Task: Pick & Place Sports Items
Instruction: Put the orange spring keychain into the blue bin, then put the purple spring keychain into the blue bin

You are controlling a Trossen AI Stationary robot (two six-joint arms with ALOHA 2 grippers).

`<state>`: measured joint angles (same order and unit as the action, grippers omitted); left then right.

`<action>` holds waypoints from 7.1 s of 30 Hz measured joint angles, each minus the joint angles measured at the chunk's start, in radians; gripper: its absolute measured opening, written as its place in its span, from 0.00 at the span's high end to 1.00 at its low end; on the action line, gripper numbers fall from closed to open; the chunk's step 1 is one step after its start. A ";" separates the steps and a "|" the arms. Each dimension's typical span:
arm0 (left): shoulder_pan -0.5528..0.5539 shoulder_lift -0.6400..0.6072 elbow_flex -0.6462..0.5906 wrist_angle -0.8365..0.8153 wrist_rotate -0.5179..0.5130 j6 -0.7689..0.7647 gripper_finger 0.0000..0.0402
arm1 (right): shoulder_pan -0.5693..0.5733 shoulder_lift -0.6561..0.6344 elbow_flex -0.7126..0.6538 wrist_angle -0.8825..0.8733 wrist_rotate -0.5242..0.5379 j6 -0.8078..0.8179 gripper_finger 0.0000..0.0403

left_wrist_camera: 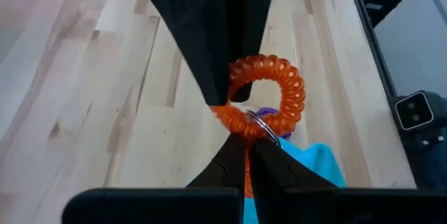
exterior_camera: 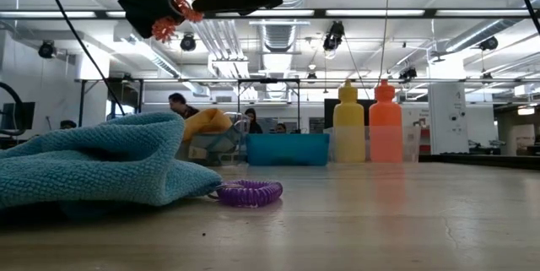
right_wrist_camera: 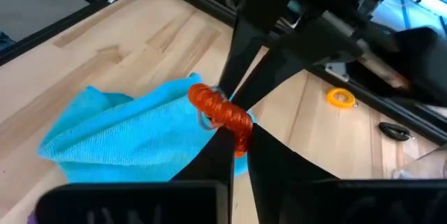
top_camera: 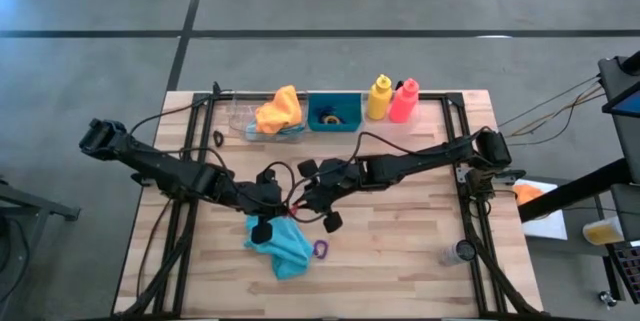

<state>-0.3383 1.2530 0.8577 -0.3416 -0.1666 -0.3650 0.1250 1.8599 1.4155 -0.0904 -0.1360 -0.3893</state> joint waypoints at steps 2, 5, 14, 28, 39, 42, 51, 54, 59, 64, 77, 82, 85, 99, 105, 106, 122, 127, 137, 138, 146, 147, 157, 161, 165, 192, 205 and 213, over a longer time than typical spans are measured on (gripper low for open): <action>0.000 0.000 0.000 0.000 -0.013 0.002 0.99 | 0.001 0.000 0.000 -0.007 0.000 -0.001 0.96; 0.000 0.000 0.000 -0.002 -0.018 0.002 0.98 | 0.002 0.000 0.000 -0.013 -0.002 -0.003 0.97; 0.000 0.000 0.000 0.001 -0.033 -0.062 0.74 | 0.002 0.000 0.000 -0.109 0.006 0.010 0.97; 0.000 0.000 -0.014 0.000 -0.037 -0.062 0.31 | -0.054 -0.001 0.000 -0.285 0.701 0.102 0.97; 0.000 -0.001 -0.066 -0.009 -0.036 -0.165 0.30 | -0.308 -0.004 -0.006 -0.304 0.881 0.181 0.97; 0.000 -0.001 -0.066 -0.020 -0.036 -0.168 0.30 | -0.389 -0.004 -0.010 -0.304 0.763 0.214 0.97; 0.000 -0.001 -0.066 -0.023 -0.036 -0.168 0.30 | -0.528 0.001 -0.017 -0.307 0.449 0.300 0.83; 0.000 -0.001 -0.066 -0.024 -0.036 -0.167 0.30 | -0.534 0.001 -0.017 -0.307 0.450 0.300 0.72; 0.000 -0.001 -0.067 -0.026 -0.036 -0.167 0.30 | -0.528 0.001 -0.017 -0.305 0.449 0.284 0.53; 0.000 -0.001 -0.067 -0.029 -0.036 -0.167 0.30 | -0.488 -0.008 -0.017 -0.373 0.224 0.179 0.36; 0.000 -0.001 -0.067 -0.077 -0.035 -0.163 0.30 | -0.134 0.003 -0.108 -0.404 -0.254 0.089 0.34; 0.000 -0.001 -0.067 -0.078 -0.035 -0.165 0.30 | 0.009 0.005 -0.120 -0.326 0.003 0.125 0.42; -0.001 -0.001 -0.067 -0.078 -0.017 -0.180 0.30 | 0.066 0.005 -0.120 -0.297 0.070 0.181 0.46; -0.023 -0.002 -0.067 -0.188 0.179 -0.186 0.30 | 0.166 0.006 -0.292 0.097 0.189 0.525 0.52; -0.058 -0.002 -0.067 -0.191 0.179 -0.185 0.30 | 0.193 0.006 -0.368 0.253 0.256 0.662 0.52; -0.063 -0.002 -0.067 -0.192 0.179 -0.184 0.30 | 0.198 0.006 -0.376 0.263 0.272 0.678 0.52; -0.084 -0.003 -0.067 -0.195 0.179 -0.122 0.30 | 0.268 0.006 -0.412 0.281 0.349 0.658 0.52; -0.085 -0.003 -0.087 -0.179 0.179 -0.122 0.30 | 0.268 0.036 -0.412 0.308 0.349 0.658 0.52; -0.085 -0.001 -0.100 -0.150 0.178 -0.130 0.30 | 0.263 0.191 -0.344 0.337 0.349 0.577 0.52; -0.085 -0.001 -0.100 -0.146 0.178 -0.130 0.30 | 0.262 0.203 -0.333 0.339 0.349 0.576 0.52; -0.085 -0.001 -0.100 -0.145 0.178 -0.129 0.30 | 0.242 0.248 -0.286 0.306 0.329 0.591 0.52; -0.085 -0.001 -0.100 -0.145 0.178 -0.129 0.30 | 0.238 0.247 -0.285 0.290 0.329 0.607 0.52; -0.085 -0.001 -0.128 -0.134 0.178 -0.118 0.30 | 0.224 0.243 -0.285 0.174 0.338 0.651 0.72; -0.085 -0.001 -0.144 -0.125 0.178 -0.118 0.30 | 0.219 0.243 -0.287 0.167 0.343 0.642 0.93; -0.085 -0.001 -0.144 -0.120 0.178 -0.107 0.30 | 0.213 0.242 -0.288 0.167 0.340 0.637 0.94; -0.083 -0.001 -0.165 -0.096 0.145 0.211 0.30 | -0.116 -0.154 -0.295 -0.183 1.055 0.472 0.97; -0.026 -0.060 -0.226 -0.064 0.125 0.255 0.33 | -0.478 -0.142 -0.294 -0.002 0.642 0.405 0.95; 0.004 -0.132 -0.226 -0.115 0.062 0.254 0.45 | -0.526 -0.142 -0.293 0.060 0.447 0.389 0.70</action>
<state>-0.3340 1.1211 0.6315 -0.4566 -0.1046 -0.1109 -0.4009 1.7184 1.1221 -0.0309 0.3114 -0.0005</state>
